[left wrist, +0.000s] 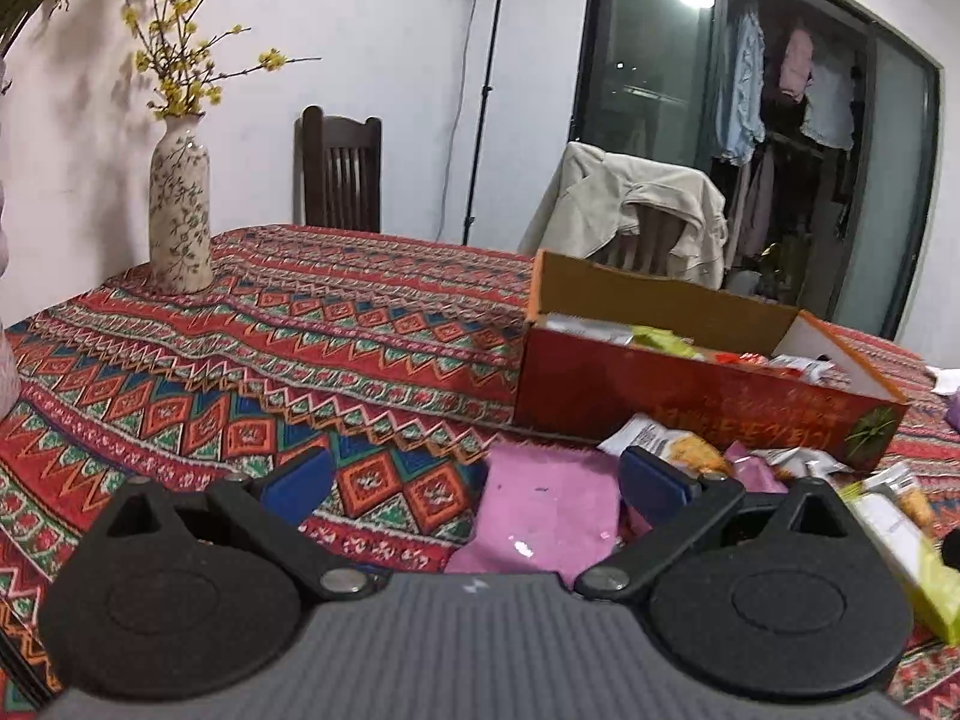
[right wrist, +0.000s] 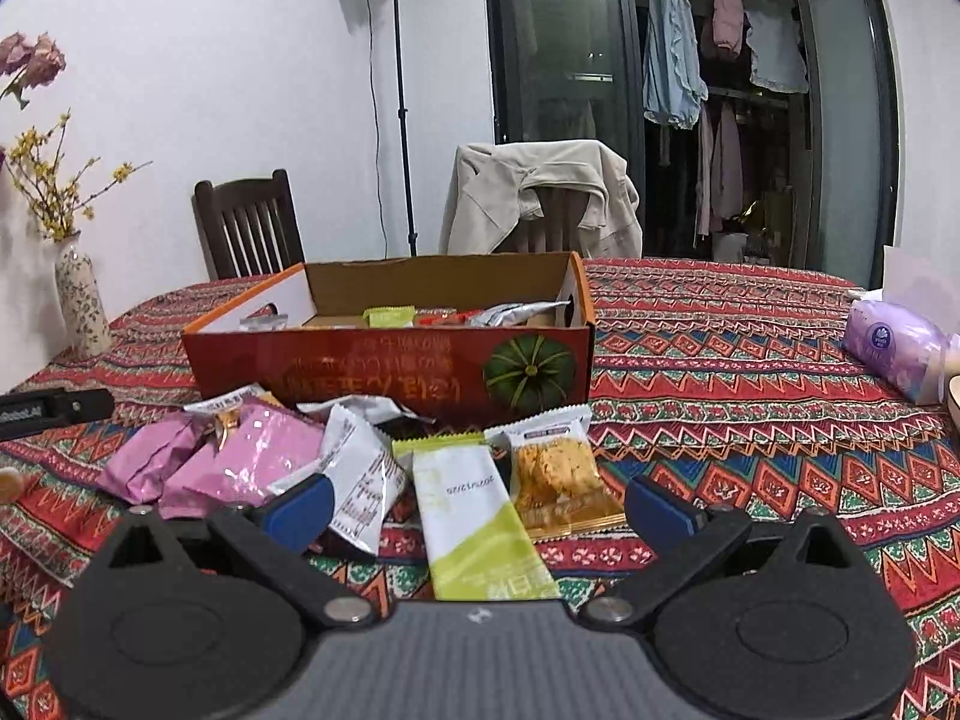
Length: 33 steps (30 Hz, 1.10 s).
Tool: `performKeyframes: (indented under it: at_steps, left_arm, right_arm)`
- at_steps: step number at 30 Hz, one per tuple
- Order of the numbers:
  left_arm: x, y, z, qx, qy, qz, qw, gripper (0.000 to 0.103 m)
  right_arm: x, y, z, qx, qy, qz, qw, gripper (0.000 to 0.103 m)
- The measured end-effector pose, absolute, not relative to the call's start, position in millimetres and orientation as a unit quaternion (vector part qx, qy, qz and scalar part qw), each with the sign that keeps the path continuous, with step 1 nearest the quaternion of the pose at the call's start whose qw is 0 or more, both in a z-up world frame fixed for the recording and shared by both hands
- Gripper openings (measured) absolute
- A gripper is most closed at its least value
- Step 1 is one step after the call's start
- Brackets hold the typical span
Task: Organize snacks
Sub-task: 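Grasp a green-white bar with the right gripper while the left grasps a pink packet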
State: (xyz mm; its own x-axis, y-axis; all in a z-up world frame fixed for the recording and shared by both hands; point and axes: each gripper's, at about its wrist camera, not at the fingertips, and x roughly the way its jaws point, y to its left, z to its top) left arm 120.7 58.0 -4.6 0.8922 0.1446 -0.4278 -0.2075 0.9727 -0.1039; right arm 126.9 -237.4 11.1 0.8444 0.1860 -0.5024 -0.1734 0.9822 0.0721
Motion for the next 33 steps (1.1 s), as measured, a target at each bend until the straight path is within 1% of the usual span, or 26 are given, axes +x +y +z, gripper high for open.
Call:
performKeyframes:
  at_steps: [4,6,8,10,12,13,14,16,18,19,22,25,28,33]
  left_arm:
    - [119.5,59.3,-7.1,-0.075,0.204,0.09,0.972,0.103]
    - [119.1,57.8,-8.4,-0.072,0.202,0.09,0.973,0.103]
    - [118.6,55.1,-10.0,-0.067,0.202,0.088,0.973,0.103]
    - [117.8,54.7,-9.8,-0.067,0.199,0.087,0.974,0.103]
    - [118.3,56.9,-10.3,-0.074,0.201,0.088,0.973,0.103]
    - [118.7,58.7,-10.8,-0.079,0.204,0.089,0.972,0.103]
    - [119.4,60.6,-11.3,-0.084,0.206,0.089,0.971,0.103]
    - [120.1,62.2,-11.8,-0.09,0.209,0.088,0.97,0.103]
    - [119.7,61.5,-12.0,-0.088,0.209,0.086,0.97,0.103]
    - [119.3,60.9,-11.9,-0.086,0.208,0.085,0.971,0.103]
    - [119.8,60.4,-12.1,-0.086,0.21,0.085,0.97,0.103]
    - [121.3,60.5,-12.1,-0.085,0.214,0.084,0.97,0.103]
    - [122.6,60.2,-12.6,-0.083,0.217,0.085,0.969,0.103]
    - [124.7,58.3,-14.0,-0.078,0.225,0.089,0.967,0.103]
  right_arm:
    - [129.4,-238.0,9.0,0.008,0.269,0.092,0.959,0.101]
    - [130.4,-239.5,9.2,0.008,0.27,0.091,0.959,0.096]
    - [133.8,-240.4,9.5,0.008,0.272,0.099,0.957,0.082]
    - [139.9,-239.0,8.1,0.005,0.282,0.11,0.953,0.077]
    - [147.9,-236.0,5.0,-0.005,0.295,0.121,0.948,0.069]
    - [152.4,-234.0,3.0,-0.009,0.303,0.129,0.944,0.063]
    - [156.9,-231.7,1.3,-0.013,0.312,0.136,0.94,0.059]
    - [163.1,-226.0,-2.2,-0.026,0.32,0.14,0.937,0.056]
    - [169.3,-222.1,-5.2,-0.036,0.326,0.134,0.935,0.049]
    - [172.2,-221.6,-7.4,-0.034,0.33,0.135,0.934,0.042]
    - [176.1,-222.0,-17.4,-0.023,0.338,0.142,0.93,0.04]
    - [171.9,-222.9,-18.8,-0.021,0.325,0.141,0.935,0.037]
    - [171.2,-234.2,-17.7,0.011,0.319,0.144,0.937,0.037]
    - [158.5,-247.2,-11.0,0.044,0.27,0.144,0.951,0.037]
